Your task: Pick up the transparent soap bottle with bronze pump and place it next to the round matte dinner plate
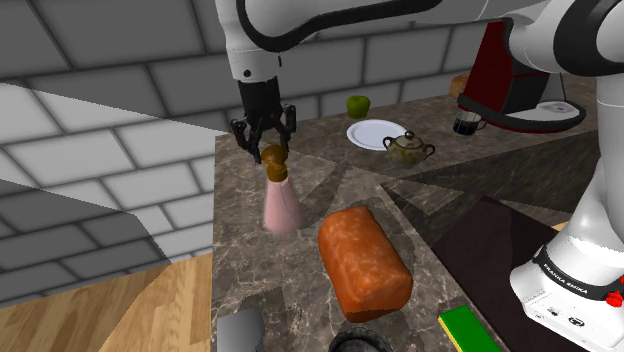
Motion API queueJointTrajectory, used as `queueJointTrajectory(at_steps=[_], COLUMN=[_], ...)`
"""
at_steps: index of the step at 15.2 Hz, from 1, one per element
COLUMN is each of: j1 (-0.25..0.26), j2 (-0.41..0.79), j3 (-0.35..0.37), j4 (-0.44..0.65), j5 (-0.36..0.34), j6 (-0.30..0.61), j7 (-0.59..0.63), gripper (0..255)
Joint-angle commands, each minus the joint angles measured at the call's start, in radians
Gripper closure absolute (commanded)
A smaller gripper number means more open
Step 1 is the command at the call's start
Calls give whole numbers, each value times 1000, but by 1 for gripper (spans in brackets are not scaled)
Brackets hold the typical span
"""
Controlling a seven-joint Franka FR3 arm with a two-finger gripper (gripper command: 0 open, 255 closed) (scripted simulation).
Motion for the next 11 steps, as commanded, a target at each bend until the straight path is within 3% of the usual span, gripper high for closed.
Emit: queueJointTrajectory(at_steps=[1,7,11], j1=[2,18,-84], j2=[0,22,-133], j3=[1,1,-5], j4=[27,139,-90], j5=[0,-7,43], j6=[-27,-116,-43], j7=[0,6,-75], gripper=[255,255,255])
